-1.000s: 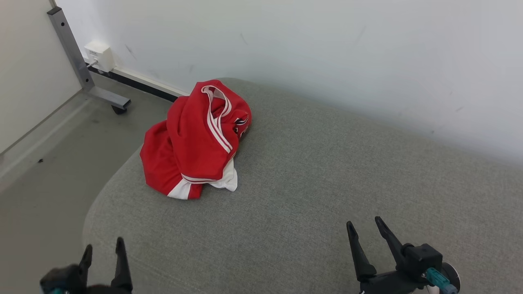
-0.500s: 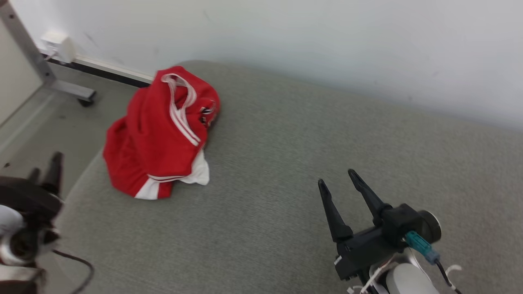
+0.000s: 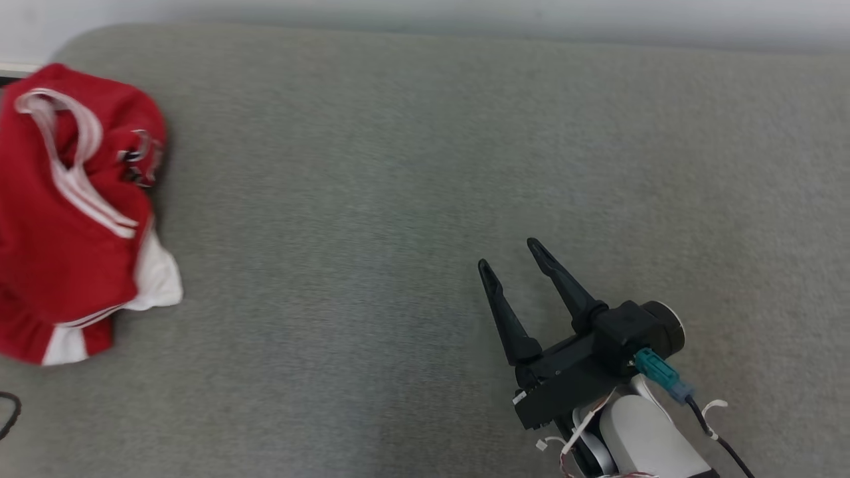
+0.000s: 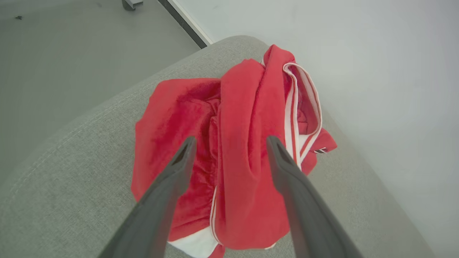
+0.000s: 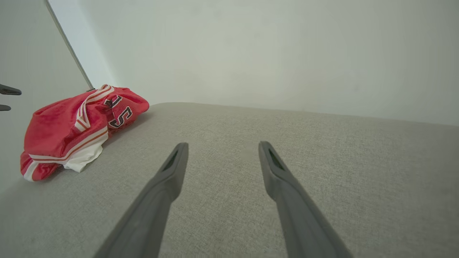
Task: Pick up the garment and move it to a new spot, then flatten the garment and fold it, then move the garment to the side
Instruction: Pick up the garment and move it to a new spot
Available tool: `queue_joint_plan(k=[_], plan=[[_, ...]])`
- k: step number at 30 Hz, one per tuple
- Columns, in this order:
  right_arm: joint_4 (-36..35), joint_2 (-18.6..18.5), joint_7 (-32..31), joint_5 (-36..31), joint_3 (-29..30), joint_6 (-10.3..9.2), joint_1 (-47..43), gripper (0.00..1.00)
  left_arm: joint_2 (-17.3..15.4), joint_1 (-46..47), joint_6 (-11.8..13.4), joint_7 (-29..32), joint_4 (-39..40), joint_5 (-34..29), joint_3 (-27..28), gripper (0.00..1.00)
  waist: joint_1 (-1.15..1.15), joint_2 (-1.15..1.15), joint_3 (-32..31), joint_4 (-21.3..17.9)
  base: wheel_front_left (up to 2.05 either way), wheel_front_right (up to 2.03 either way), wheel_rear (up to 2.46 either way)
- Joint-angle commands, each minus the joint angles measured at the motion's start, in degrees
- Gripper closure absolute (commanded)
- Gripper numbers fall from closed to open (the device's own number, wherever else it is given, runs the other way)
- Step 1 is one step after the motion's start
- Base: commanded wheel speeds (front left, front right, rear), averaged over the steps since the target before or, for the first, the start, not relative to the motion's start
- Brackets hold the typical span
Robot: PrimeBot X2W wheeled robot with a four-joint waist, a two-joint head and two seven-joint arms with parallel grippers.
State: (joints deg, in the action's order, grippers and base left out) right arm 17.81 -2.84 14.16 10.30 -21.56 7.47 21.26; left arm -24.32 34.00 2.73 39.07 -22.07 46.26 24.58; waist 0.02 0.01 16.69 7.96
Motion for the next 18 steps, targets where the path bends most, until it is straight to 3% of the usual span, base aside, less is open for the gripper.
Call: queue_joint_plan(k=[1, 9, 10, 11, 18], plan=[[0.48, -0.07, 0.43, 0.39, -0.02, 0.05, 1.0, 0.0, -0.81, -0.81, 0.96, 0.54, 1.05, -0.98, -0.14, 0.0, -0.02, -0.01, 8.76, -9.0, 0.0, 0.0, 0.0], [1.34, -0.06, 0.94, 1.37, -0.3, 0.05, 1.76, 0.0, -2.82, -3.75, 3.35, 1.06, 1.62, -4.96, -1.86, 0.0, -0.02, -0.01, 8.42, -10.02, 0.0, 0.0, 0.0], [1.51, -0.05, 0.98, 1.41, -0.28, 0.05, 1.84, 0.0, -3.05, -4.04, 3.57, 0.53, 1.36, -5.75, -2.11, 0.36, -0.02, -0.01, 8.1, -10.06, 0.0, 0.0, 0.0], [1.66, -0.05, 0.96, 1.47, -0.24, 0.05, 1.82, 0.0, -3.28, -4.24, 3.61, -0.14, 1.36, -6.34, -2.21, 1.0, -0.02, -0.01, 7.75, -10.07, 0.0, 0.0, 0.0], [3.03, -0.09, 1.07, 2.44, -0.02, 0.05, -0.2, 0.0, -4.55, -4.99, 1.14, -3.48, 0.81, -7.21, -2.63, 1.0, -0.02, -0.01, 2.85, -9.12, 0.0, 0.0, 0.0]])
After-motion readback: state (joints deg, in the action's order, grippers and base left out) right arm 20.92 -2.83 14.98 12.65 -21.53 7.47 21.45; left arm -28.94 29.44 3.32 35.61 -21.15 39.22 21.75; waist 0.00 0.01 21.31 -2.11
